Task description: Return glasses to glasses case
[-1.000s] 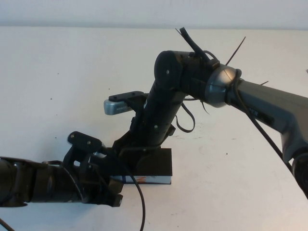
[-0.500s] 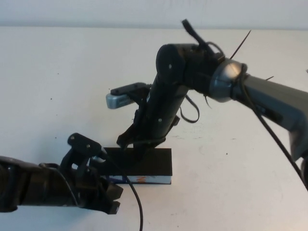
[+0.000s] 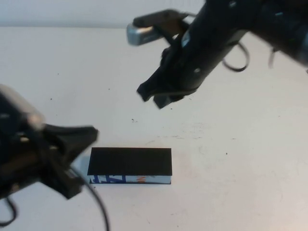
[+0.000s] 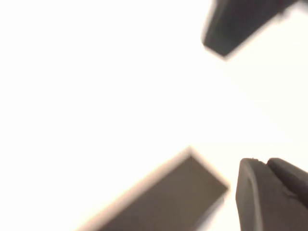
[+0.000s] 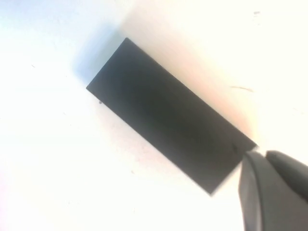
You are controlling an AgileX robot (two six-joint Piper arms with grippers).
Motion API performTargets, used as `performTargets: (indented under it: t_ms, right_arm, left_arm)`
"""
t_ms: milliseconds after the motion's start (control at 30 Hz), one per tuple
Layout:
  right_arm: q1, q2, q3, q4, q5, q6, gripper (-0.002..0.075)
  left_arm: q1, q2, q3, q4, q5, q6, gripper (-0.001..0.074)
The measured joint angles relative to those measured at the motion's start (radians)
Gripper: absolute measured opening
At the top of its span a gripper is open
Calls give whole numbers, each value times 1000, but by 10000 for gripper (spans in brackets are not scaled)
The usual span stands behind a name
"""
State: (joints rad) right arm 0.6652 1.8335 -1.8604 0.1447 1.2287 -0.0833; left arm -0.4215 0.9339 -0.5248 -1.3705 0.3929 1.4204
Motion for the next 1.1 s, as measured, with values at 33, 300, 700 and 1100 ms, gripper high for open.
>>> performTargets:
  t_ms: [33,300,700,1100]
  right_arm:
    - [0,-43,16,-11,1,13,-11]
    - [-2,-404,336,-69,11,89,-11]
    - [-3,-1015,910,-83,-238,113,-11]
    - [-3,-1322,1354,-73,-771,113,-11]
  left_arm:
    - [0,-75,4,3,-17,-11,-1]
    - [0,-578,117,10,-233,-51,-1]
    - [0,-830,413,-40,-450,-62,-1]
    - [0,-831,550,-78,-508,-64,-1]
